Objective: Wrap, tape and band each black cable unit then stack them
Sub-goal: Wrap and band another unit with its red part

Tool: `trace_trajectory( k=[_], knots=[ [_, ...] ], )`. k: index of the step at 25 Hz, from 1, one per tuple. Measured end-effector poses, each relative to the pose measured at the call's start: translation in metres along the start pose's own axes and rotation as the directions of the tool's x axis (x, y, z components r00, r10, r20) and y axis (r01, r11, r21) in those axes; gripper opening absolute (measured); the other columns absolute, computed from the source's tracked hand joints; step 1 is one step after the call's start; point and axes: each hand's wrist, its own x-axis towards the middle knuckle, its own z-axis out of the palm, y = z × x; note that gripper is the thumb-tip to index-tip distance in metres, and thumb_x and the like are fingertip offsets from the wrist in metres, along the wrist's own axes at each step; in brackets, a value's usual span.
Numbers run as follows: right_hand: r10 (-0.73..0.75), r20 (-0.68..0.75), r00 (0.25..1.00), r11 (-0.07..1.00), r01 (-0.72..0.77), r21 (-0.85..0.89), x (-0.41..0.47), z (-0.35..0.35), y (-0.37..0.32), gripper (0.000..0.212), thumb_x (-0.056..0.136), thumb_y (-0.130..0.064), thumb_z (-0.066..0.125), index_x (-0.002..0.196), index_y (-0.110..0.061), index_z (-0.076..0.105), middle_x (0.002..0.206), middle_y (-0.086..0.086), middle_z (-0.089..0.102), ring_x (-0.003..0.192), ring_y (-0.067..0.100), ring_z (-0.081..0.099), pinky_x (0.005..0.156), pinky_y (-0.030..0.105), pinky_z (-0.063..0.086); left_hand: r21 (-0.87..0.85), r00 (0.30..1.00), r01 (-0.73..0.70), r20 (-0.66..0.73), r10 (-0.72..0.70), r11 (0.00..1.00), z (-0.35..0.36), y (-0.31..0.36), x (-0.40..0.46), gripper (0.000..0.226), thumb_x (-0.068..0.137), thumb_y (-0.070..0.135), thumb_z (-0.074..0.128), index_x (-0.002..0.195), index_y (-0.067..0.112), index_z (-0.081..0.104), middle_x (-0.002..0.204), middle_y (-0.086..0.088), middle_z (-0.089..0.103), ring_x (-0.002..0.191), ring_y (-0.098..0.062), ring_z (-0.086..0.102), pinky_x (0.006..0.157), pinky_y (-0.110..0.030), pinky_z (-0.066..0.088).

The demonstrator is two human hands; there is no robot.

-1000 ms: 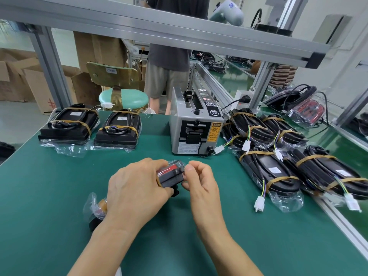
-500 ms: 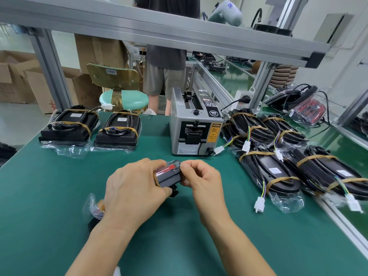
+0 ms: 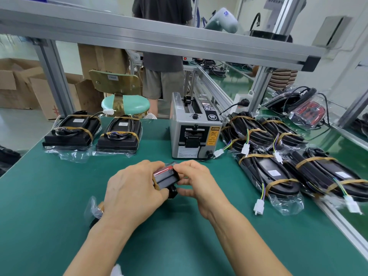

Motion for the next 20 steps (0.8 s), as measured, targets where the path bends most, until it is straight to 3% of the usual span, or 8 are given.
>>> trace_trajectory(
  k=[3, 6, 9, 11, 12, 15, 17, 20],
  knots=[
    [-0.027, -0.109, 0.994, 0.991, 0.013, -0.130, 0.003, -0.010, 0.011, 0.014, 0.089, -0.015, 0.056, 0.075, -0.015, 0.056, 0.067, -0.004, 0.055, 0.064, 0.011, 0.052, 0.061, 0.023, 0.046, -0.047, 1.000, 0.001, 0.010, -0.001, 0.999, -0.003, 0.004, -0.003, 0.042, 0.061, 0.053, 0.063, 0.101, 0.041, 0.061, 0.091, 0.014, 0.064, 0.087, -0.017, 0.059, 0.069, -0.027, 0.045],
    [-0.321, -0.086, 0.943, 0.921, 0.290, -0.261, -0.010, -0.025, 0.019, 0.011, 0.088, -0.025, 0.066, 0.096, -0.019, 0.061, 0.098, -0.008, 0.060, 0.097, 0.007, 0.055, 0.086, 0.016, 0.041, -0.164, 0.999, -0.026, -0.046, 0.018, 0.986, -0.010, -0.001, -0.008, 0.044, 0.052, 0.050, 0.061, 0.095, 0.041, 0.066, 0.084, 0.017, 0.067, 0.082, -0.014, 0.062, 0.071, -0.028, 0.048],
    [-0.696, 0.223, 0.683, 0.535, 0.700, -0.473, -0.024, -0.031, 0.007, 0.042, 0.080, -0.037, 0.069, 0.118, -0.021, 0.059, 0.132, -0.011, 0.052, 0.130, 0.010, 0.044, 0.109, 0.021, 0.030, -0.596, 0.998, -0.020, -0.060, -0.021, 0.803, -0.022, -0.014, -0.008, 0.043, 0.045, 0.044, 0.070, 0.088, 0.047, 0.070, 0.086, 0.021, 0.072, 0.085, -0.005, 0.068, 0.080, -0.024, 0.052],
    [-0.722, 0.425, 0.546, 0.270, 0.788, -0.554, -0.028, -0.026, -0.008, 0.054, 0.080, -0.044, 0.070, 0.125, -0.018, 0.056, 0.140, -0.009, 0.048, 0.136, 0.013, 0.037, 0.113, 0.032, 0.027, -0.800, 0.998, -0.058, -0.060, 0.016, 0.598, -0.028, -0.021, -0.008, 0.046, 0.047, 0.038, 0.075, 0.093, 0.044, 0.072, 0.091, 0.014, 0.074, 0.086, -0.004, 0.069, 0.079, -0.014, 0.051],
    [-0.697, 0.462, 0.548, 0.237, 0.784, -0.573, -0.028, -0.024, -0.014, 0.060, 0.078, -0.046, 0.072, 0.128, -0.019, 0.054, 0.142, -0.009, 0.046, 0.138, 0.012, 0.035, 0.114, 0.035, 0.026, -0.855, 0.996, -0.084, -0.080, 0.031, 0.511, -0.028, -0.024, -0.008, 0.049, 0.047, 0.033, 0.077, 0.095, 0.040, 0.073, 0.093, 0.009, 0.074, 0.086, -0.006, 0.070, 0.078, -0.013, 0.051],
    [-0.602, 0.462, 0.651, 0.413, 0.749, -0.518, -0.026, -0.022, -0.029, 0.082, 0.066, -0.039, 0.084, 0.136, -0.023, 0.044, 0.141, -0.011, 0.045, 0.135, 0.004, 0.036, 0.112, 0.026, 0.029, -0.939, 0.990, -0.138, -0.138, 0.020, 0.316, -0.022, -0.032, -0.010, 0.057, 0.044, 0.009, 0.082, 0.097, 0.027, 0.075, 0.095, 0.000, 0.075, 0.086, -0.011, 0.069, 0.079, -0.019, 0.053],
    [-0.528, 0.474, 0.705, 0.523, 0.710, -0.473, -0.023, -0.021, -0.033, 0.088, 0.061, -0.028, 0.089, 0.135, -0.029, 0.041, 0.138, -0.010, 0.046, 0.131, 0.004, 0.041, 0.109, 0.021, 0.031, -0.969, 0.989, -0.144, -0.148, -0.002, 0.198, -0.015, -0.039, -0.013, 0.059, 0.045, -0.007, 0.072, 0.097, 0.021, 0.075, 0.092, -0.002, 0.074, 0.084, -0.014, 0.068, 0.078, -0.022, 0.054],
    [-0.442, 0.514, 0.735, 0.568, 0.673, -0.474, -0.016, -0.018, -0.036, 0.082, 0.058, -0.017, 0.090, 0.127, -0.027, 0.047, 0.127, -0.012, 0.053, 0.121, 0.001, 0.049, 0.101, 0.015, 0.036, -0.991, 0.993, -0.113, -0.114, -0.021, 0.068, -0.006, -0.048, -0.020, 0.061, 0.044, -0.013, 0.061, 0.097, 0.014, 0.073, 0.092, -0.006, 0.073, 0.084, -0.019, 0.068, 0.079, -0.027, 0.055]
  ],
)
